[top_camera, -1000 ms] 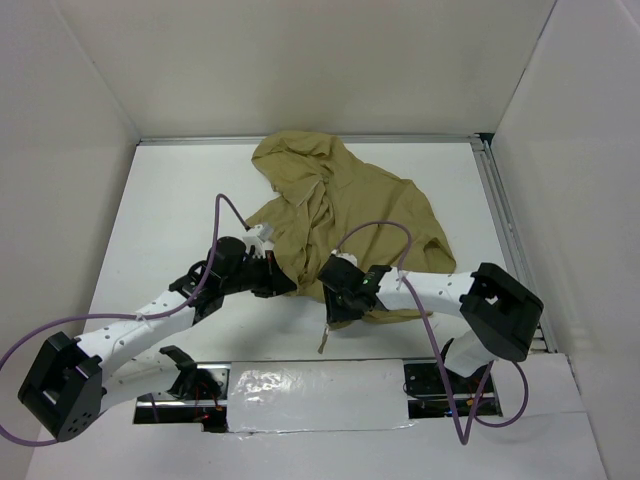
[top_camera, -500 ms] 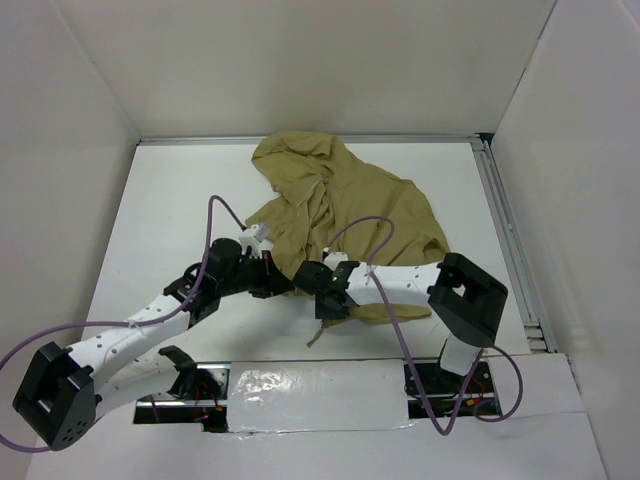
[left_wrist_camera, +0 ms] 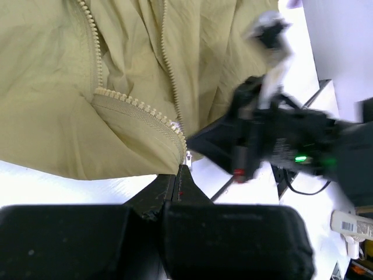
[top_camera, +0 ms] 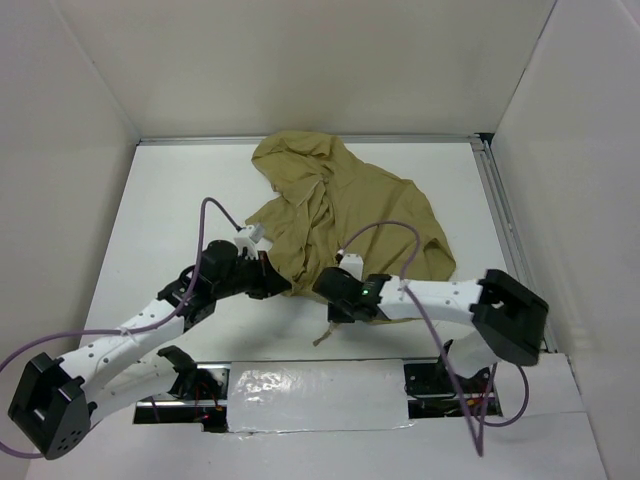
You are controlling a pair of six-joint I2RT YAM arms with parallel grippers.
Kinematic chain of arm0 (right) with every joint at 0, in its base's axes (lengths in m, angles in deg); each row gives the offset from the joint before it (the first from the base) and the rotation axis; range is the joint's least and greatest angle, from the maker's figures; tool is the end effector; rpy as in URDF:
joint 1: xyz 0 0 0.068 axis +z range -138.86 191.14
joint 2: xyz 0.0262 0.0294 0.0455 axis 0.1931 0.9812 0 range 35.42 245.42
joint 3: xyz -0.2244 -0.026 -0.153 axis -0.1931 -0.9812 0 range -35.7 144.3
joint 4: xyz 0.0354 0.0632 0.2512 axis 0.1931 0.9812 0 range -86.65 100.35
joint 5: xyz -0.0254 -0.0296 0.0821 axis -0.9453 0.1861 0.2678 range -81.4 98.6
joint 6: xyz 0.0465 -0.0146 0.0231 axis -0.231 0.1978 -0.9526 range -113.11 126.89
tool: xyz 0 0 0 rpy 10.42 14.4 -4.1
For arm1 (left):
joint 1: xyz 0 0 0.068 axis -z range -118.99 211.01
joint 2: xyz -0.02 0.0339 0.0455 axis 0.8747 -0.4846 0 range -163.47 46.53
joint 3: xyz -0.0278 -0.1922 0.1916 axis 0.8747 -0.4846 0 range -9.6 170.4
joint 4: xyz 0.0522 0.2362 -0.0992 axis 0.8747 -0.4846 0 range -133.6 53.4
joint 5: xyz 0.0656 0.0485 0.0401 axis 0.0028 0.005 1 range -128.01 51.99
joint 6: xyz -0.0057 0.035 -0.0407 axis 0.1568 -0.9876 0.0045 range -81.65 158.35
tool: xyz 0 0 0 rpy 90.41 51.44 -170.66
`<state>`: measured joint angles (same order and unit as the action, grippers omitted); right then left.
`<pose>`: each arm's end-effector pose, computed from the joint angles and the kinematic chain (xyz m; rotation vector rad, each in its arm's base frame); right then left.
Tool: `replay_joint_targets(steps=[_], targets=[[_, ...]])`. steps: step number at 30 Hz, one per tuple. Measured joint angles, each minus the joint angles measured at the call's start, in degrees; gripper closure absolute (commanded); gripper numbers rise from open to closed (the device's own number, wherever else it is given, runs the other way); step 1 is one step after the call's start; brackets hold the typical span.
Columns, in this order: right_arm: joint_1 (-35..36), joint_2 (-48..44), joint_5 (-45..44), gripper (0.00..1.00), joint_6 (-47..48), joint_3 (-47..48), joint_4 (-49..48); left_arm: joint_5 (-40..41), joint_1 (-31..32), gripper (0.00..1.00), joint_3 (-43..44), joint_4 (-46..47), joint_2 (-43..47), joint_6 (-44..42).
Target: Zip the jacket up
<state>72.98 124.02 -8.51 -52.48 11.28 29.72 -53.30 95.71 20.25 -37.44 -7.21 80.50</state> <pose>0.1400 0.2393 0.1594 0.0205 2.6861 0.2565 0.1678 -0.1276 0.2367 0.0451 2.1703 -1.0882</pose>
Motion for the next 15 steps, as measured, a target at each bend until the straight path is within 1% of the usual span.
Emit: replay_joint_targets(steps=[4, 7, 9, 12, 15], targets=[[-1.1, -13.8, 1.2, 1.00, 7.2, -5.4, -6.8, -1.6, 0.2, 1.00, 0.4, -0.1, 0.4, -0.1], [-2.6, -25.5, 3.2, 1.00, 12.9, -7.4, -15.1, -3.6, 0.5, 1.00, 2.2, -0.5, 0.4, -0.1], [-4.5, -32.7, 6.2, 1.00, 16.3, -9.2, -21.9, -5.2, 0.7, 1.00, 4.3, -0.4, 0.4, -0.2], [-7.4, -40.0, 10.8, 1.00, 19.6, -12.0, -28.5, -7.0, 1.0, 1.00, 7.0, 0.4, 0.4, -0.3], [-10.4, -42.5, 15.8, 1.00, 21.5, -12.7, -31.2, -8.3, 1.2, 1.00, 8.6, 1.6, 1.1, -0.7]])
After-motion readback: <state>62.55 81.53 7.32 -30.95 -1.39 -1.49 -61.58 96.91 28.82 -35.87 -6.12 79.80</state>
